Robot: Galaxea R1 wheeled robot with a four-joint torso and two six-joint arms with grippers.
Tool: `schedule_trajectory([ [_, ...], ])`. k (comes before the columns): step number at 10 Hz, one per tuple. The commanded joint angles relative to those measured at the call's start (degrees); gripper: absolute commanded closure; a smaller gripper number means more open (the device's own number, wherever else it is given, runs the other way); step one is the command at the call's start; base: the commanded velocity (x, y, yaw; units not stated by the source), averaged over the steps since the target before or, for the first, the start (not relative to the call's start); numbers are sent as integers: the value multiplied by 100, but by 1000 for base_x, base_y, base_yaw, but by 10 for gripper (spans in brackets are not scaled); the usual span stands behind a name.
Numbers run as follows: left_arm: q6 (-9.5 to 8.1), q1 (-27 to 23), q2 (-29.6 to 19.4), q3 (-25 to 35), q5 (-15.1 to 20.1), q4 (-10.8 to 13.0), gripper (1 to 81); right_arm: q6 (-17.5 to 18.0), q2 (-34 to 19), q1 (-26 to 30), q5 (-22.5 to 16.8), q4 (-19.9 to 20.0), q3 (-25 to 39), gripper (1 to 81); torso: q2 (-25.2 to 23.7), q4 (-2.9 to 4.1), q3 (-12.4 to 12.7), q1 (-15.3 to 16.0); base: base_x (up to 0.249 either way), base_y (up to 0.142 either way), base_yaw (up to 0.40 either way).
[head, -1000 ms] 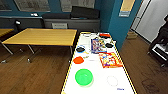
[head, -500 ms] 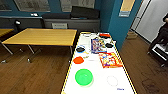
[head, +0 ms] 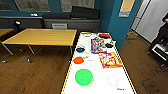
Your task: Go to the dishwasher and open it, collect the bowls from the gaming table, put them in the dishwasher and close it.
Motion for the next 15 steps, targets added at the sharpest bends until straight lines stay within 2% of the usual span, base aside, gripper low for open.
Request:
schedule_trajectory([
  [1, -799, -179, -1945, 1867, -310, 99, 10, -270, 462, -452, 356, -540, -338, 811, 0, 0, 0, 0, 0, 0, 0],
  [3, -1658, -433, -2452, 2253, -572, 125, 10, -261, 655, -452, 469, -488, -356, 811, 0, 0, 0, -2, 0, 0, 0],
  [4, -1792, -609, -2840, 2587, -697, 134, 10, -270, 725, -478, 522, -505, -356, 811, 0, 0, 0, -2, 0, 0, 0],
  [6, -1801, -1013, -3342, 3072, -679, 134, 10, -287, 848, -478, 514, -488, -496, 811, 0, 0, 0, -2, 0, 0, 0],
  [7, -1819, -1321, -3518, 3273, -635, 37, 10, -287, 901, -487, 514, -488, -601, 811, 0, 0, 0, -2, 0, 0, 0],
  [8, -1984, -1680, -3562, 3370, -532, -102, 10, -279, 910, -487, 522, -488, -619, 811, 0, 0, 0, -2, 0, 0, 0],
  [9, -2030, -2136, -3518, 3362, -345, -147, 10, -279, 909, -461, 523, -488, -610, 811, 0, 0, 0, -2, 0, 0, 0],
  [10, -2038, -2619, -3466, 3397, 90, -139, 10, -287, 910, -434, 522, -497, -584, 811, 0, 0, 0, -2, 0, 0, 0],
  [12, -2109, -3842, -3228, 3432, 1474, -279, 10, -287, 945, -408, 523, -514, -610, 811, 0, 0, 0, -2, 0, 0, 0],
  [13, -2187, -4308, -3097, 3450, 1913, -551, 10, -279, 945, -390, 523, -497, -619, 811, 0, 0, 0, -2, 0, 0, 0],
  [14, -2267, -4669, -3079, 3441, 2107, -771, 10, -279, 954, -373, 523, -488, -619, 811, 0, 0, 0, -2, 0, 0, 0],
  [15, -2458, -5047, -3105, 3450, 2238, -1085, 10, -279, 963, -364, 531, -522, -628, 811, 0, 0, 0, -2, 0, 0, 0],
])
